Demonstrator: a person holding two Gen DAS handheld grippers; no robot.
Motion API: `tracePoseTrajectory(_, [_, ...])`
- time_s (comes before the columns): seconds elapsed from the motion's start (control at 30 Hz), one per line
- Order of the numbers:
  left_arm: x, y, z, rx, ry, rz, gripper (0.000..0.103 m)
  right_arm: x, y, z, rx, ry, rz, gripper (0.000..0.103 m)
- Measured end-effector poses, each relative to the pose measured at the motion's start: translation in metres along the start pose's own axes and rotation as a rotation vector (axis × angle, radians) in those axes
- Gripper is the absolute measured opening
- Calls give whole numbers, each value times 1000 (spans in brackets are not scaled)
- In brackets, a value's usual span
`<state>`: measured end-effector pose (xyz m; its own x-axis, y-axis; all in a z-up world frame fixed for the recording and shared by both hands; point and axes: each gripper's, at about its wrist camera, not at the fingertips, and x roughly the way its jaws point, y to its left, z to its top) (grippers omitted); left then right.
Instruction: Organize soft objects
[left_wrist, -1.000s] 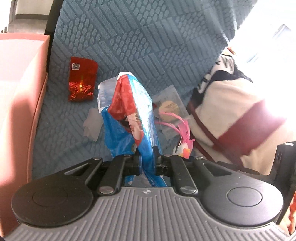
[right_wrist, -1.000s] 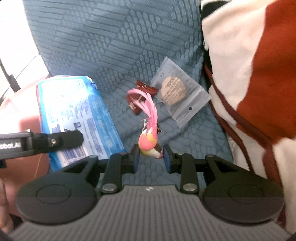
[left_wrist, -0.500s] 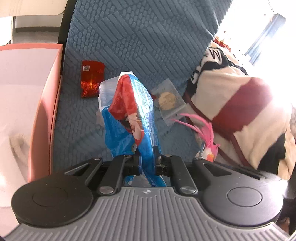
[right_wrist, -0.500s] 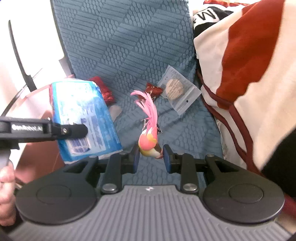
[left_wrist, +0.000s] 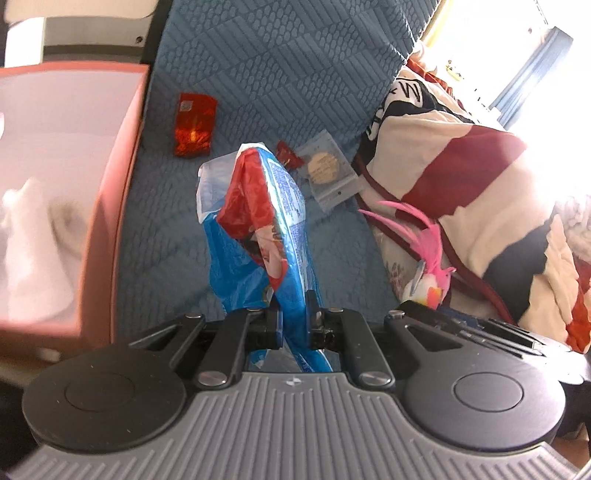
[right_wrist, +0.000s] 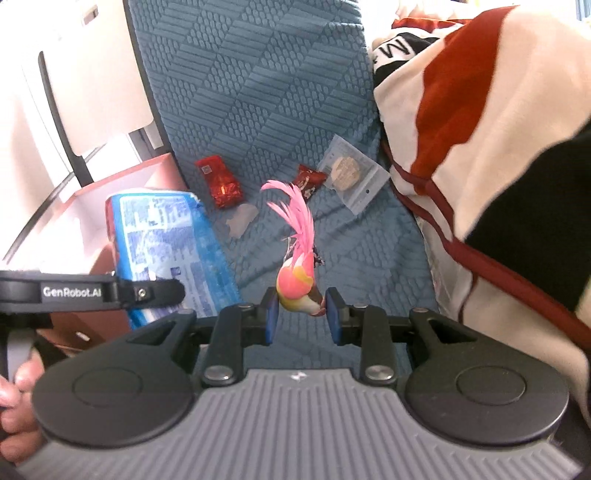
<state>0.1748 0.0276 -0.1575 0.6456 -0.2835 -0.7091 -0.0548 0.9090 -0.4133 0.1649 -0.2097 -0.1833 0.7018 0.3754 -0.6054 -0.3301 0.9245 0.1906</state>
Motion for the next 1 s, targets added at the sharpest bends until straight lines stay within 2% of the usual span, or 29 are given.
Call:
tracePoseTrajectory(0.17, [-21,-3,-16,14,-16,16,12,-21,11,-9,-17,-13,-17,31])
tracePoseTrajectory(0.3, [-38,-7,-22,27,-32,18,12,-34,17,-10,-2,-11,2,31])
tracePoseTrajectory(0.67, [-80,-10,-19,25,-63,3,12,-60,45,-12,-45,-26,32,31])
tracePoseTrajectory(0.83, [-103,-6,-17,25,-86,26,12,-71,62,-6,-64,-28,58,31])
tracePoseTrajectory(1.0, [-130,6,-15,-19,-124,55,12,-79,81,1,-90,-34,85,31])
